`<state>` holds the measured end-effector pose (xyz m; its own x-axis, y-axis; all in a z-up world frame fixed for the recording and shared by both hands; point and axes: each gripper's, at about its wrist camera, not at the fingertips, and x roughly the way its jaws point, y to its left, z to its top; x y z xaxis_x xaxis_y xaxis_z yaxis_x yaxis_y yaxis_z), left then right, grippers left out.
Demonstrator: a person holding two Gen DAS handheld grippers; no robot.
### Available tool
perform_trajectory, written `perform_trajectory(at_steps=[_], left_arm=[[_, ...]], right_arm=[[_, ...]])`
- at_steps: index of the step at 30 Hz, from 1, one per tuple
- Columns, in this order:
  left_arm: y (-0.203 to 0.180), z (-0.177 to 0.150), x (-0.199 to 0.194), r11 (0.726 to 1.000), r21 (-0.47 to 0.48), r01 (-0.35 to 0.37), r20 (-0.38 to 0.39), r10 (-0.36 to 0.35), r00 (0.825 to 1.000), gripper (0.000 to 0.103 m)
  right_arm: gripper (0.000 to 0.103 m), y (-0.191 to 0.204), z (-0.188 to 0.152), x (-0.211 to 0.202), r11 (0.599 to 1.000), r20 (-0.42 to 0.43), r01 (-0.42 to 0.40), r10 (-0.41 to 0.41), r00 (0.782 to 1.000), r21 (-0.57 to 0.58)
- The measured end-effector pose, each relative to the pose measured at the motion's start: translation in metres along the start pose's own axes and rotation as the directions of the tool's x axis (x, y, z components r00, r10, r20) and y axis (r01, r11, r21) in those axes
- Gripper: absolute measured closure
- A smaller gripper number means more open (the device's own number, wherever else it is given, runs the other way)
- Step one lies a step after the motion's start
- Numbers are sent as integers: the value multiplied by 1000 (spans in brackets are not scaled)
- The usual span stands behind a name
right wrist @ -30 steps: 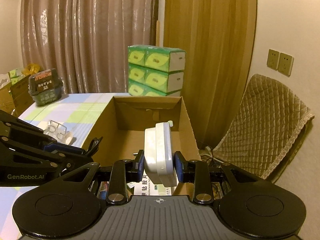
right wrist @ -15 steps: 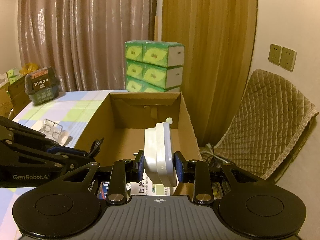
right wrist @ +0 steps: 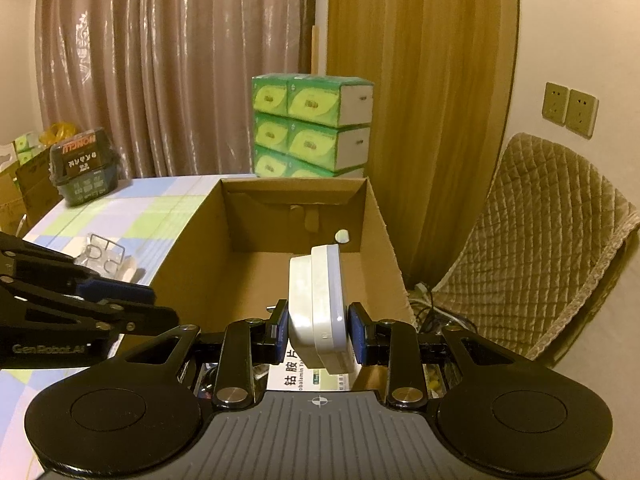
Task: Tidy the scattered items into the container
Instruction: 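Open the right tool to drop the charger while the left tool releases the cable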
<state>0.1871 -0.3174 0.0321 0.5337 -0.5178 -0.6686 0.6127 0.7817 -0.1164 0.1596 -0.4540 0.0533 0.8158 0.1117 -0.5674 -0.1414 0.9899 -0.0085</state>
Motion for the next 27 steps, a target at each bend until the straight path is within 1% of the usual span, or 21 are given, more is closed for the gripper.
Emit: perform_trajectory(at_steps=[8,15,19,20,21,22,23,27], left_arm=[[8,-11,-15,999,12,-31,9,31,999,76],[10,-15,-18,999,21,-29,4,29,1000,76],[13,-15,-19,999,13,-30,6,29,1000,76],[13,-15,-19,999,12,-31,7,31,1000,76],[13,-15,-19,999,10,-32,6,32,999,76],[14,-15,-19,999,7,-33,6,33,999,75],[15,-16,-19,999,5,-35,5,35,999,73],[17,-18,-19,999,-2,-41,2,41,999,66]], right_arm=[[75,6,4,2,1000,3,-13,13,1000,-4],[75,11,7,5,1000,12,-20,20,1000,-10],[75,13,8,7,1000,45,-10,11,999,-8],[65,13,9,7,1000,51,-7,8,999,-4],[53,13,9,8,1000,53,-8,8,999,1],[31,12,9,7,1000,60,-13,13,998,9],[29,11,9,6,1000,71,-19,18,997,17],[29,10,4,3,999,66,-15,13,998,31]])
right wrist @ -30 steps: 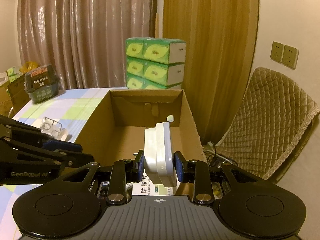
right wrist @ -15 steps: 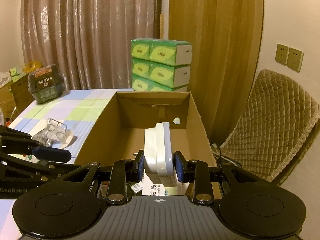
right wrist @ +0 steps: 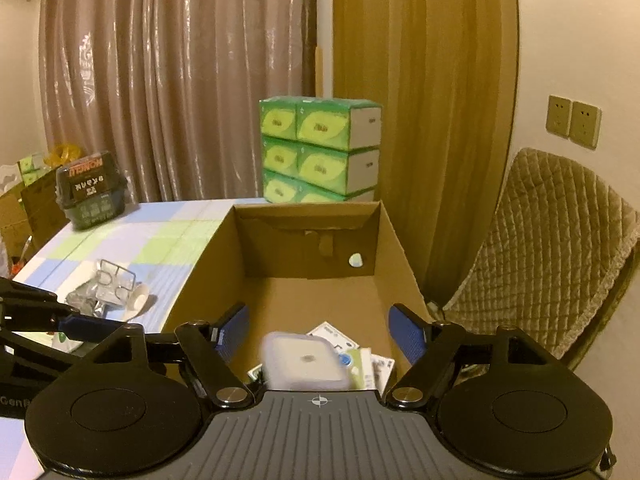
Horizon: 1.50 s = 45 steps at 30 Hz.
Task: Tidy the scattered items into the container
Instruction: 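Open the right tool to drop the charger while the left tool releases the cable, then move both tools back toward the silver-green pouch and red packet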
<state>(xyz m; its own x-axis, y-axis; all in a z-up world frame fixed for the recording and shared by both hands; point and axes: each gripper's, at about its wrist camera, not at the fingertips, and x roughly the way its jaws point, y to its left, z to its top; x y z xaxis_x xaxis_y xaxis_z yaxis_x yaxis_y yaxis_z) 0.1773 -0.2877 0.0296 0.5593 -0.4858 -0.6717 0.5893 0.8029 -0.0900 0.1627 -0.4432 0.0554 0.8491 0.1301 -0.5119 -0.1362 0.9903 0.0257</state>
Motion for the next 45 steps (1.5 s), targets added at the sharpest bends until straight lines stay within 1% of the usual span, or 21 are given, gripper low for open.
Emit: perform_trajectory(at_steps=[6,11,13,15,16,22,24,26,27,29,31,32,34,39,45], left_arm=[[5,-7,-1,1000,-15,-8,-10,8,1000,60],[6,-15,-7,1000,-18,-19,-15,19,1000,52],[8,-19,-11,999,-26,-24,-16,23,1000,51],[11,-24,-16,999,-36,-31,-16,31,999,46],[13,-26,-19,998,-40,-38,-15,38,999,41],[24,-41,-41,995,-79,-69,-4,69,998,31],[28,-47,-49,992,-92,-81,0,82,997,25],[32,-52,-57,990,-105,-93,5,94,996,17],[34,-55,-61,989,-109,-96,5,97,995,15],[36,-62,-69,988,-113,-103,4,104,995,12],[37,-69,-76,987,-112,-114,2,115,993,9],[38,-73,-80,986,-113,-121,2,121,993,8],[42,-81,-89,984,-121,-133,3,134,991,6],[57,-101,-112,970,-183,-160,7,164,986,2],[79,-126,-139,945,-253,-207,9,217,976,1]], right_arm=[[29,-2,-11,-10,999,-22,2,-1,1000,46],[29,4,-20,-22,998,-32,3,-1,999,64],[29,8,-23,-28,998,-39,6,-4,999,64],[29,12,-25,-33,998,-45,11,-8,999,63],[29,15,-27,-36,998,-50,15,-12,999,64],[28,33,-33,-52,998,-67,18,-14,998,60],[26,40,-35,-58,998,-68,16,-11,998,60],[21,48,-36,-61,998,-67,14,-10,998,57],[19,52,-37,-64,998,-64,11,-8,998,55],[14,60,-37,-68,999,-60,7,-4,998,53],[5,67,-38,-72,999,-55,-1,4,998,53],[3,72,-38,-75,999,-53,-7,10,999,51],[2,81,-39,-78,999,-53,-17,19,998,36],[2,103,-42,-84,999,-63,-46,47,997,7],[2,130,-48,-87,996,-76,-79,77,994,-27]])
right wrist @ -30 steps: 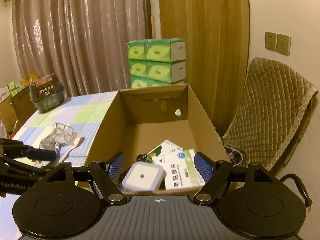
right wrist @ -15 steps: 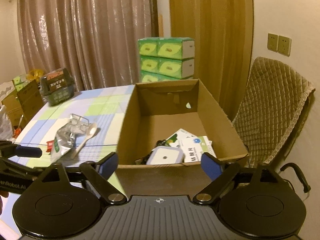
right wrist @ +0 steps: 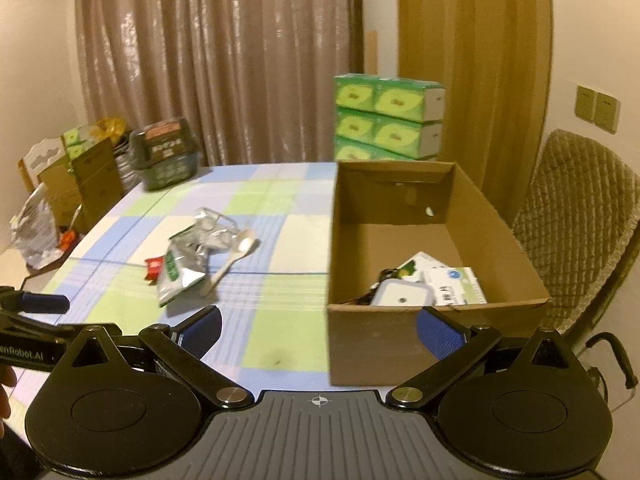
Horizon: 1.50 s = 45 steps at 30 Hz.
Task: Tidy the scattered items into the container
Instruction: 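Move both tools back toward the silver-green pouch and red packet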
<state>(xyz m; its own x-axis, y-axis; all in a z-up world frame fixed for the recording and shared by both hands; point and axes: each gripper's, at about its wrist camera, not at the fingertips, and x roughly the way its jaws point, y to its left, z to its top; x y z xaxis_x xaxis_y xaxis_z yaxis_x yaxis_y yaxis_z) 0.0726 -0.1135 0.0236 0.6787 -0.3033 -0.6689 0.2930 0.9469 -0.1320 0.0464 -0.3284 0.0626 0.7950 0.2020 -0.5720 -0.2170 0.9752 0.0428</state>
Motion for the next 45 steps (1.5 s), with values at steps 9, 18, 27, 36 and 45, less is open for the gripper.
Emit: perform_trajectory(at_steps=[9,18,27,36,45], left_arm=[[36,-14,-25,995,-66,-70,38,73,997,1],[52,-22,-34,991,-105,-81,58,88,994,1],[65,-28,-35,989,-124,-80,41,86,995,1],[80,-31,-30,986,-138,-93,11,96,995,1],[95,-27,-18,984,-146,-103,-13,102,995,1]], right_arm=[[2,30,-4,5,999,-14,-39,38,999,-38],[2,52,-6,14,995,-39,-73,71,997,-73],[2,67,-8,30,990,-71,-96,89,994,-101],[2,80,-9,47,985,-98,-122,110,989,-120],[2,85,-9,67,981,-128,-139,121,984,-135]])
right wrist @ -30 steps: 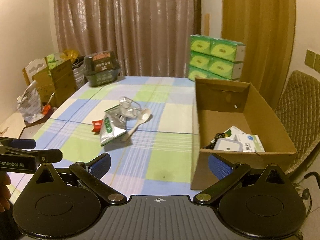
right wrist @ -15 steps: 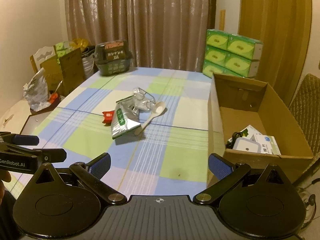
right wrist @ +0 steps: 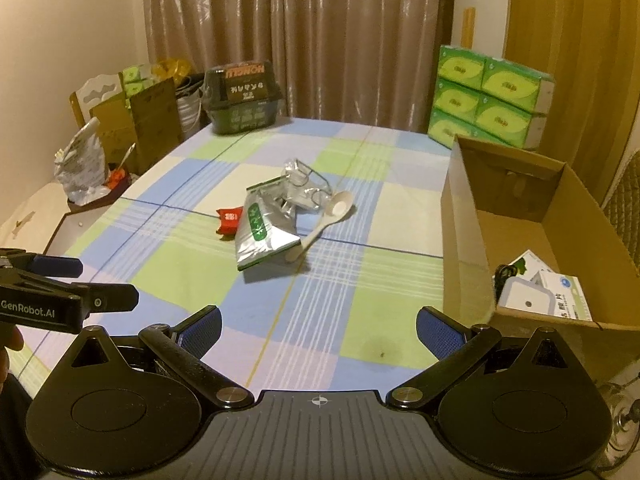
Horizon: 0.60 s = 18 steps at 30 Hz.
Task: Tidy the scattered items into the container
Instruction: 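Move both tools back toward the silver-green pouch and red packet, then grasp the silver-green pouch with the right tool while the left tool grasps the red packet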
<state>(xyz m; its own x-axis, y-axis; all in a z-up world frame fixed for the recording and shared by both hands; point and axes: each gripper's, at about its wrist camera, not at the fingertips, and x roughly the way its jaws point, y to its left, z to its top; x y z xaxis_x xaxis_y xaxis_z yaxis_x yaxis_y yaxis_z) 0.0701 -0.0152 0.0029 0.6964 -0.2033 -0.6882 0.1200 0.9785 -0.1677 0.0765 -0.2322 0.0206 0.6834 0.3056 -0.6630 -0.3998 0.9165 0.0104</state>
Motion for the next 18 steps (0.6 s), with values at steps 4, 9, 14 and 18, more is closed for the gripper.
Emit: perform_trajectory(at_steps=[4,9,14,18], left_arm=[[5,4,9,1000,3,-9,-15,9,1000,1],[8,11,24,999,37,-19,-27,20,999,1],[13,21,40,996,82,-26,-34,29,999,1],[23,31,55,993,116,-32,-40,37,999,1]], right_arm=[[2,0,2,11,1000,-13,-7,6,1000,-8],[2,0,9,28,1000,-22,-16,16,1000,-21],[2,4,20,51,999,-29,-28,27,999,-44],[2,8,32,73,997,-37,-41,39,999,-70]])
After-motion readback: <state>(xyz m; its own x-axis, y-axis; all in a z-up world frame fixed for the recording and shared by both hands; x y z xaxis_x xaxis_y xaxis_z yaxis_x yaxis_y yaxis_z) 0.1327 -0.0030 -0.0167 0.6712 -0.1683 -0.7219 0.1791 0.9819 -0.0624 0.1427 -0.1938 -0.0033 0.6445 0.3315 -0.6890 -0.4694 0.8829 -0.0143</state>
